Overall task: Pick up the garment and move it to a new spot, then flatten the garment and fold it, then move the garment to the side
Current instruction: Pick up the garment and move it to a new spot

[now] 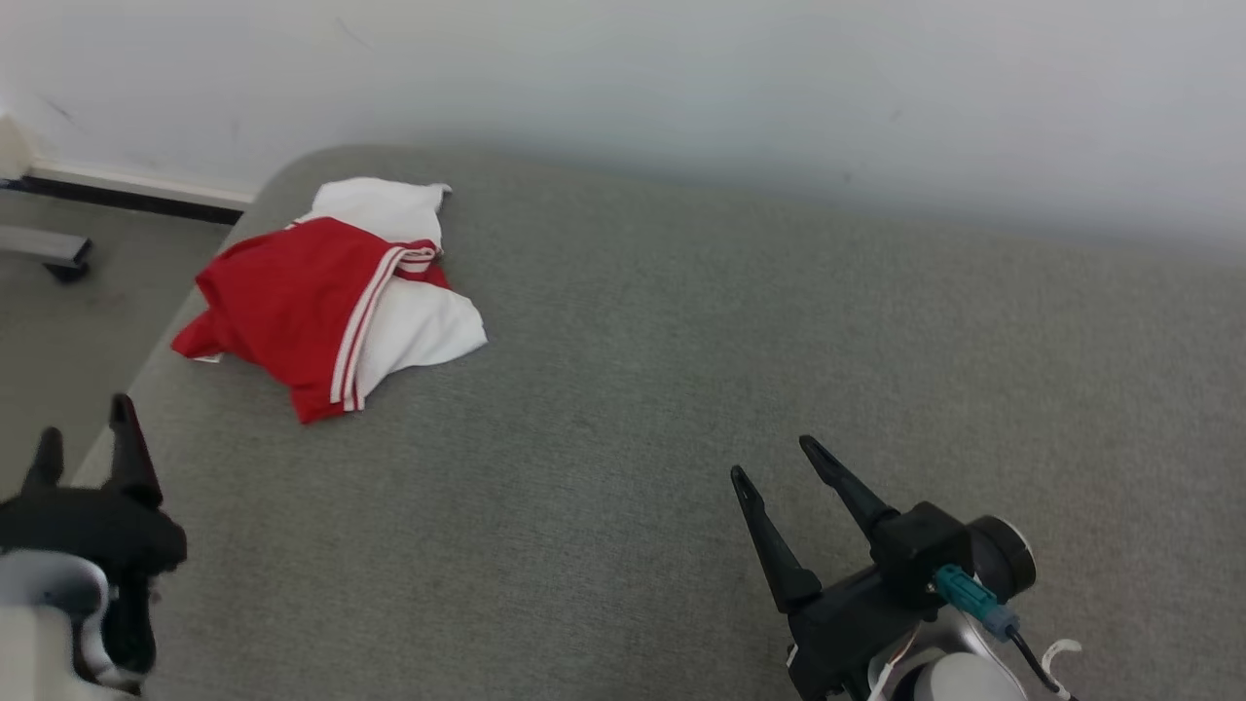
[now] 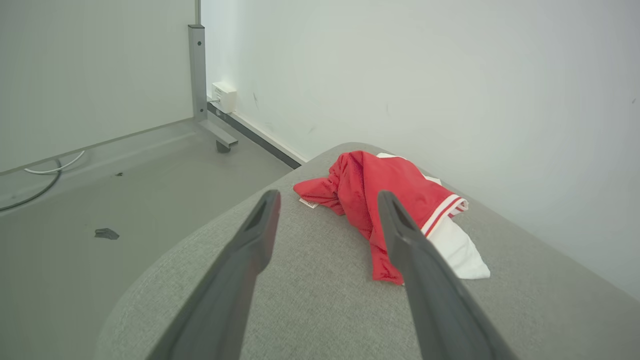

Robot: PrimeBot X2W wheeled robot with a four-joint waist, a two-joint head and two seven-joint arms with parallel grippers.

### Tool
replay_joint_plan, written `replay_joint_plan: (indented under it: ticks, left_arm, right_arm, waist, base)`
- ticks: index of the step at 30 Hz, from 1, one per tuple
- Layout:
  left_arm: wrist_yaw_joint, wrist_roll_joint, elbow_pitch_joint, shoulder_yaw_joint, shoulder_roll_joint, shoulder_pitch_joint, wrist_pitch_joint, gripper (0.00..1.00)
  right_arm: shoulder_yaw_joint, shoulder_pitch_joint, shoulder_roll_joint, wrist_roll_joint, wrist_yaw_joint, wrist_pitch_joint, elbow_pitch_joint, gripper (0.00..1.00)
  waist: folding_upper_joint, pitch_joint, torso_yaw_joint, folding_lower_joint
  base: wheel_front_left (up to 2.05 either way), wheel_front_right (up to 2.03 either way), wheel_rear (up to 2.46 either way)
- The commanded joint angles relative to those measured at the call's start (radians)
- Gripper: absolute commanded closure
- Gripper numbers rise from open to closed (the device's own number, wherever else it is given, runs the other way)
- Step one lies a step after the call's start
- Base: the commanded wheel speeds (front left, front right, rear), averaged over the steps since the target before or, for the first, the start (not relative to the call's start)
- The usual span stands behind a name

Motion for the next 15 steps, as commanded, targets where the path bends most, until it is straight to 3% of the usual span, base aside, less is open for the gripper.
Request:
replay_joint_plan:
  ticks: [1, 8, 15]
  left_arm:
    - [-0.004, -0.005, 0.012, 0.006, 0.009, -0.027, 0.007, 0.0]
    - [0.005, -0.099, 0.158, 0.066, 0.082, -0.228, 0.115, 0.0]
    - [0.027, -0.119, 0.243, 0.083, 0.156, -0.344, 0.2, 0.0]
  right_arm:
    - [0.008, -0.019, -0.011, -0.003, -0.003, 0.006, -0.013, 0.0]
    - [0.071, -0.069, -0.044, 0.003, -0.003, 0.047, -0.133, 0.0]
    - [0.084, -0.088, -0.067, 0.0, -0.003, 0.075, -0.216, 0.0]
  waist:
    - [-0.0001, 0.167, -0.14, -0.0002]
    - [-0.0001, 0.306, -0.227, -0.0002]
    - [-0.0001, 0.403, -0.277, -0.0002]
  base:
    - [0.0, 0.0, 0.0]
    - [0.0, 0.0, 0.0]
    - [0.0, 0.0, 0.0]
